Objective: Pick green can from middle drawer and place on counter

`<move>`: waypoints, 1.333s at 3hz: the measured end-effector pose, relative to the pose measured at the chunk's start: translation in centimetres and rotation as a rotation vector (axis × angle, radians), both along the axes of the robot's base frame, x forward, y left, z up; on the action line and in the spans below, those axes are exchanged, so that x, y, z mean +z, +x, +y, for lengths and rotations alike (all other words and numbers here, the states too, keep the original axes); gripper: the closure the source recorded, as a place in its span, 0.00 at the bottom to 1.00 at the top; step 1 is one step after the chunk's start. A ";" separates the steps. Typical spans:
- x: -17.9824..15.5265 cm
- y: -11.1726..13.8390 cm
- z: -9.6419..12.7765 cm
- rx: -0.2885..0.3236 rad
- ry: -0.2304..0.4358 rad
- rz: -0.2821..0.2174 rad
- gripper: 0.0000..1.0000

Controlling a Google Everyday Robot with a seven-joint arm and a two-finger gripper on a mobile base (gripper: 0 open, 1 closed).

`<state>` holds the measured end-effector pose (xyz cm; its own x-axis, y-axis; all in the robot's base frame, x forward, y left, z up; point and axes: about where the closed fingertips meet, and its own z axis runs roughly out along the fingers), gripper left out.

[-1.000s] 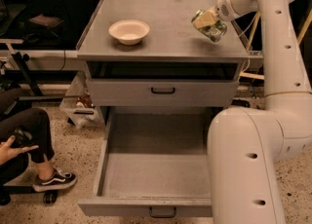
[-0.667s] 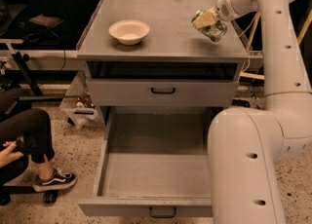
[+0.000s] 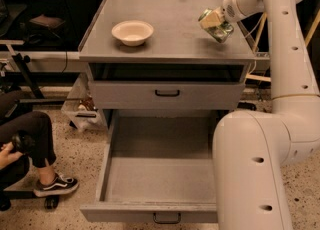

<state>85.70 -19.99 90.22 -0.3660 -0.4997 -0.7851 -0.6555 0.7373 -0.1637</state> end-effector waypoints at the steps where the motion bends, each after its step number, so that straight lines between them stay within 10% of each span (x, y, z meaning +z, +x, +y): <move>1: 0.0 0.0 0.0 0.000 0.000 0.000 0.00; 4: 4.5 -1.6 0.3 -0.019 -0.069 -0.012 0.00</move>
Offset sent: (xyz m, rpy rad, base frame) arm 0.0000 0.0000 0.0000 0.0000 0.0000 0.0000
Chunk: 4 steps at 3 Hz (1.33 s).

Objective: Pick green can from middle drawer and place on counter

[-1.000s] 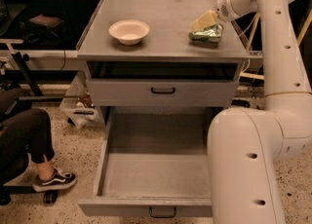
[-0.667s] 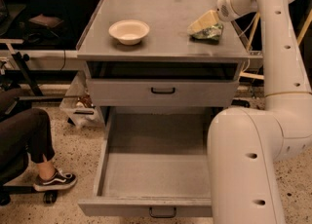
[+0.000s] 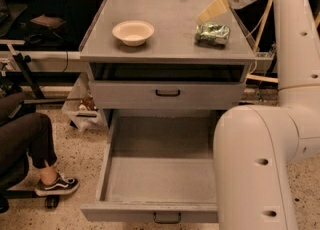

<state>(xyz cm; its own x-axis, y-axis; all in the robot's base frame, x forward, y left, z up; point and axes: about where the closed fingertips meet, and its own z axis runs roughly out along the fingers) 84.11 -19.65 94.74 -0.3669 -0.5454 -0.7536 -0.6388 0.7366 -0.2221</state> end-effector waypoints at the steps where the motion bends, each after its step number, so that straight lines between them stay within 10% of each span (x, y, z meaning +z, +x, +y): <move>1: 7.9 -2.8 -0.8 -0.138 -0.098 -0.018 0.00; 2: 14.6 -6.7 -0.7 -0.309 -0.178 -0.018 0.00; 4: 12.4 -4.9 1.9 -0.414 -0.219 -0.057 0.00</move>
Offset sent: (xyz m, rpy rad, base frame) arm -0.3603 0.0424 0.0958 -0.3534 -0.0491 -0.6298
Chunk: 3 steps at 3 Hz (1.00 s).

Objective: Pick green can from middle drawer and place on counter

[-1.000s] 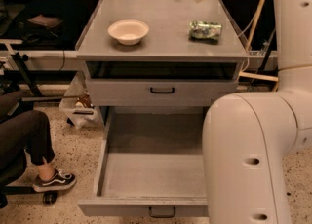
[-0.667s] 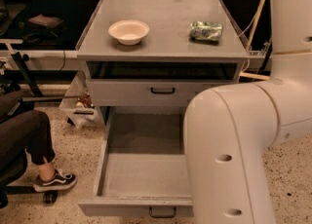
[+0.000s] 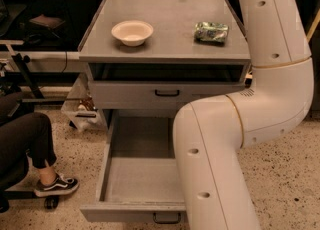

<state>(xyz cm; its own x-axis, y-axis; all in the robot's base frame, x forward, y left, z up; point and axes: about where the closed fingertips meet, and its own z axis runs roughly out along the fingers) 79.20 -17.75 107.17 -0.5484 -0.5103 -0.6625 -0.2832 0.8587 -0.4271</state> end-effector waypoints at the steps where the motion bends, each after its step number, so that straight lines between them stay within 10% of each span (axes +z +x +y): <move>1: -0.4 -1.1 0.6 0.068 -0.007 0.077 0.00; 3: 5.6 -10.2 4.3 0.480 -0.096 0.169 0.00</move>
Offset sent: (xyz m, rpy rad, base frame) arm -0.2094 -0.0085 0.0633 -0.2532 0.9644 0.7910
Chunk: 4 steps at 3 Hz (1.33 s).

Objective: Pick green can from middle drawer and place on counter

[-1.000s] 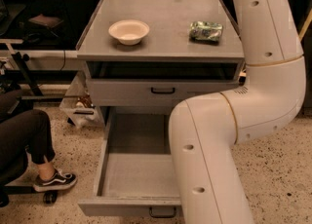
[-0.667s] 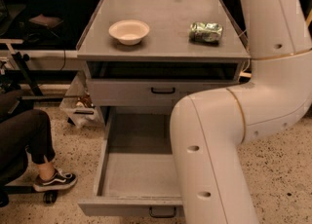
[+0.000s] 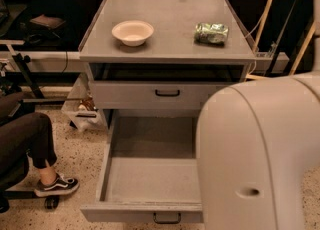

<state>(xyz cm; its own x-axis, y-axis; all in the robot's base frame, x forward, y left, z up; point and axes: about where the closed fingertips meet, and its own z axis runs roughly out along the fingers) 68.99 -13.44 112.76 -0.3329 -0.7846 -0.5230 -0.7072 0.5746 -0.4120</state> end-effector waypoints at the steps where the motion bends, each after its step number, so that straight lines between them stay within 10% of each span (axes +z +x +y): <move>1: 2.7 -4.5 -2.6 0.047 -0.075 -0.011 0.00; 4: 5.6 -8.9 -8.8 -0.030 -0.157 -0.047 0.00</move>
Offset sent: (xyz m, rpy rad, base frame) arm -0.2205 -0.1592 0.0521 -0.3057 0.5386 -0.0186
